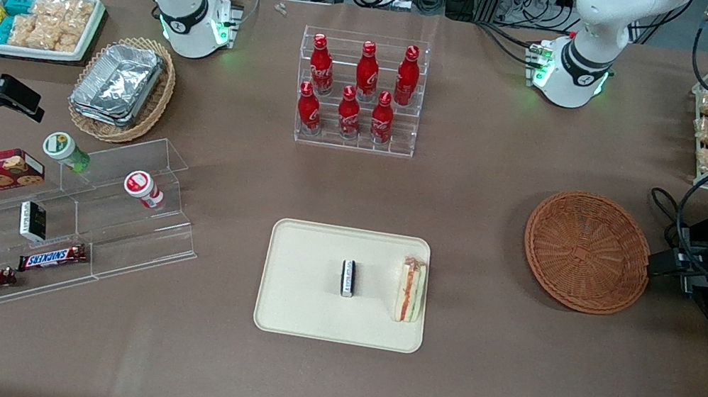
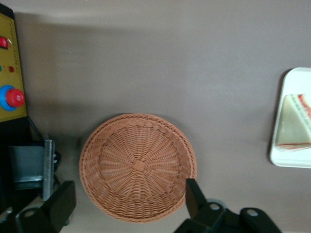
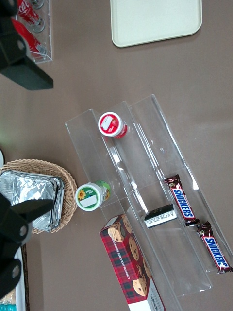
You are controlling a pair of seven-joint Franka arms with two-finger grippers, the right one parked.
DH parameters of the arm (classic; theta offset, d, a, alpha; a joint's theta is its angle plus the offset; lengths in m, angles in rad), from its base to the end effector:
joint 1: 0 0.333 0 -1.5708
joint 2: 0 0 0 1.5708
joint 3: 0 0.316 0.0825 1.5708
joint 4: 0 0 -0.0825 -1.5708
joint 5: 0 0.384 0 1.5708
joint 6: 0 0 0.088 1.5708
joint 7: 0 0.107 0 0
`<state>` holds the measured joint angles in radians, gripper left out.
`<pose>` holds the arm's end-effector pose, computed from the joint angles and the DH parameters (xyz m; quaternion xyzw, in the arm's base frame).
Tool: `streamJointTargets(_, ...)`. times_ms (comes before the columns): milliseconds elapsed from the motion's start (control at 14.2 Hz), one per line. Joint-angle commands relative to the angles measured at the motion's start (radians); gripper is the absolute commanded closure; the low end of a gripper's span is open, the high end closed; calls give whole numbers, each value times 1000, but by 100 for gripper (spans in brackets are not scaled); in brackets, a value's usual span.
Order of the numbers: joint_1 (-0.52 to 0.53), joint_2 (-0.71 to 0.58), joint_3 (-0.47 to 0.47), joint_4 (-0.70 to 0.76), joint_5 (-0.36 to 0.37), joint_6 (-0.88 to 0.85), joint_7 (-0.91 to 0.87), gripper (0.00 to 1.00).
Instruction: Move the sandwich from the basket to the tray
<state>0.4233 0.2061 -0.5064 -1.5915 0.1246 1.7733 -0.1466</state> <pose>0.6195 -0.0159 0.5247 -0.9997 -0.0238 -0.0023 0.0111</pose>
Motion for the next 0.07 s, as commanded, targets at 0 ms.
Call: streamJointTargets(0,-63,7,-11,10,60,-21,-100,0)
